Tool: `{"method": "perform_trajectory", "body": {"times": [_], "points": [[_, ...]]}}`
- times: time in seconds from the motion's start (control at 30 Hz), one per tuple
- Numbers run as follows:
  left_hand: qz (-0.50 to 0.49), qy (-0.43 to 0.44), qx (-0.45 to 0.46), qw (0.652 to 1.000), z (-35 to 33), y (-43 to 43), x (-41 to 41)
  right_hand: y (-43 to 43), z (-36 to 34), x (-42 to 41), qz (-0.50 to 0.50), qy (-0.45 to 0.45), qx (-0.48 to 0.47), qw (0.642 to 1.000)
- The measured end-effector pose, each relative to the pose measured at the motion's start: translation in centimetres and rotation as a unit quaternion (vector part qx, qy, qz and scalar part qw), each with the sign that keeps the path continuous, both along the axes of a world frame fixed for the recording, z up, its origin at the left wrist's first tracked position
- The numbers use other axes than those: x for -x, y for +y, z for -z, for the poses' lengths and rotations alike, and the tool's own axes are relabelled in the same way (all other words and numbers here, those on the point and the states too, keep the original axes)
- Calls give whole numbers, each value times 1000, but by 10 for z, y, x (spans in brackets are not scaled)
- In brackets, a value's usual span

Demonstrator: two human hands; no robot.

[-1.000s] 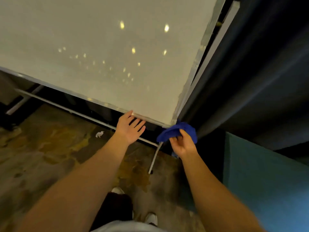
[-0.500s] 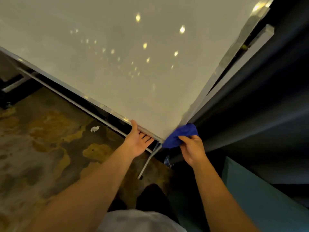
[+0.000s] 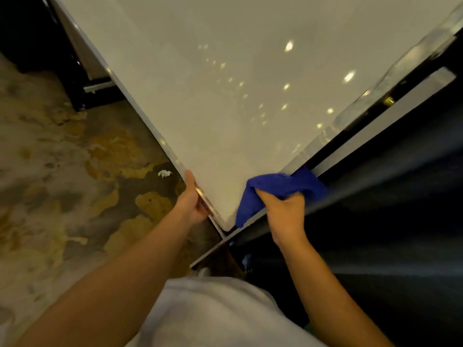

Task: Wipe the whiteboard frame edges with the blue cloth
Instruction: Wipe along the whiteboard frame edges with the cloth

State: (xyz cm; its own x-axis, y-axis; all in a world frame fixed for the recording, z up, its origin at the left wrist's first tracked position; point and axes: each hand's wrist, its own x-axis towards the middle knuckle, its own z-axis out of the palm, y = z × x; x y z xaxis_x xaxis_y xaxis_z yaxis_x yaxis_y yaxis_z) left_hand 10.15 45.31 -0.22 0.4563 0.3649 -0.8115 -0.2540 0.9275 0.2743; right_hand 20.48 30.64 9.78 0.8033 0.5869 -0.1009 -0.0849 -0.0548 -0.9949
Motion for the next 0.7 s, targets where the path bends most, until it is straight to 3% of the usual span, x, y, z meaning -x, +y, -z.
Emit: {"method": "perform_trajectory", "body": {"times": [0.07, 0.13, 0.2, 0.3, 0.37, 0.4, 0.5, 0.63, 0.7], "points": [[-29, -24, 4, 999, -1, -9, -7, -6, 20, 17, -88, 21, 118, 989], [-44, -52, -2, 998, -5, -12, -12, -12, 36, 28, -204, 50, 280, 937], [-45, -65, -26, 997, -4, -15, -10, -15, 32, 14, -223, 24, 360, 906], [-32, -66, -40, 997, 1, -26, -3, -22, -10, -19, -208, -133, 248, 937], [-19, -85, -23, 996, 6, -39, 0, -31, -45, -34, -282, -209, 224, 909], [-9, -115, -15, 993, 9, -47, 1, -34, -59, -36, -338, -248, 272, 866], [18, -219, -3, 976, 19, -65, 4, -36, -82, -22, -486, -355, 421, 678], [-30, -244, -5, 969, 28, -79, 3, 10, -105, 22, -542, -441, 462, 546], [-50, -192, -48, 979, 36, -82, 1, 45, -111, 38, -582, -459, 506, 440]]}}
